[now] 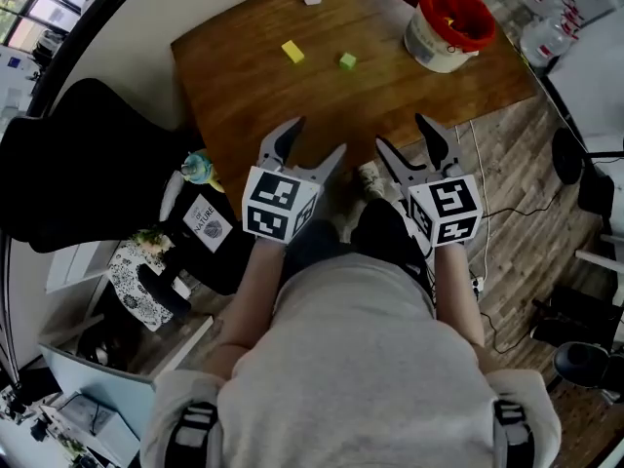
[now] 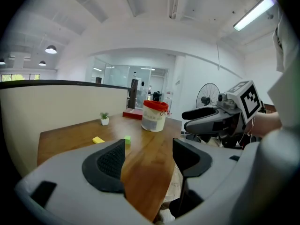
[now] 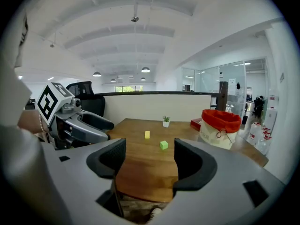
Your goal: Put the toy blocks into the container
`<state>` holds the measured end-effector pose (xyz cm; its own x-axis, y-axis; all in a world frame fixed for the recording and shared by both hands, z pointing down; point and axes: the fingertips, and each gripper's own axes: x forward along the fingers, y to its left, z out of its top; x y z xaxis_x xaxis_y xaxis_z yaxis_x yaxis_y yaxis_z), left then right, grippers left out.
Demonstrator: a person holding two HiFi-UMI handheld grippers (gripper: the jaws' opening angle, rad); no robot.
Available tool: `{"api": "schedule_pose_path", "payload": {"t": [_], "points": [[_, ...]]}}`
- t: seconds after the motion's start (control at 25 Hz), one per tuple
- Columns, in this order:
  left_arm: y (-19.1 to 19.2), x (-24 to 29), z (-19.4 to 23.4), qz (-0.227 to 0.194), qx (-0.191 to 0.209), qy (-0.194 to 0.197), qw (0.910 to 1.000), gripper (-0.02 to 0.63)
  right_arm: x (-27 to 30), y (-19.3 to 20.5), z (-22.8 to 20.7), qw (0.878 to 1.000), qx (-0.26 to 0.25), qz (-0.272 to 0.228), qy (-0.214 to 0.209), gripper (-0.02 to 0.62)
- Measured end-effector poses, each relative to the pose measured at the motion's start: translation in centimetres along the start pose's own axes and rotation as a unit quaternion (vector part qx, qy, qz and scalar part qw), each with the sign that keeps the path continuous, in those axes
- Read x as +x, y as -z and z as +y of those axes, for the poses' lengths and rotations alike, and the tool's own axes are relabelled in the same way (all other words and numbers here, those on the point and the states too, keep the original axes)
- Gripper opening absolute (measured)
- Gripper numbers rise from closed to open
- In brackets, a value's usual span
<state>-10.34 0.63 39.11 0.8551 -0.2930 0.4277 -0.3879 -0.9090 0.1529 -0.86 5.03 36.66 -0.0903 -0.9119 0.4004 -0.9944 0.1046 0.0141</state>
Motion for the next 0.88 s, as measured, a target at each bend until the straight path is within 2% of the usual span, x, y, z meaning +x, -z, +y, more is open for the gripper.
{"api": "schedule_pose_path", "payload": {"t": [0.48,0.88], "points": [[-4.9,5.6,6.1,-0.014,-0.034,-0.082,0.9960,0.316,9.1,-4.9,-5.1,0.994,-0.050,-0.003,-0.095,0.316],[-7.4,9.9,8.8,-0.027,-0.070,-0.157,0.9848,0.316,14.4,-6.7,-8.9,0.981,-0.085,-0.002,-0.176,0.316]]}}
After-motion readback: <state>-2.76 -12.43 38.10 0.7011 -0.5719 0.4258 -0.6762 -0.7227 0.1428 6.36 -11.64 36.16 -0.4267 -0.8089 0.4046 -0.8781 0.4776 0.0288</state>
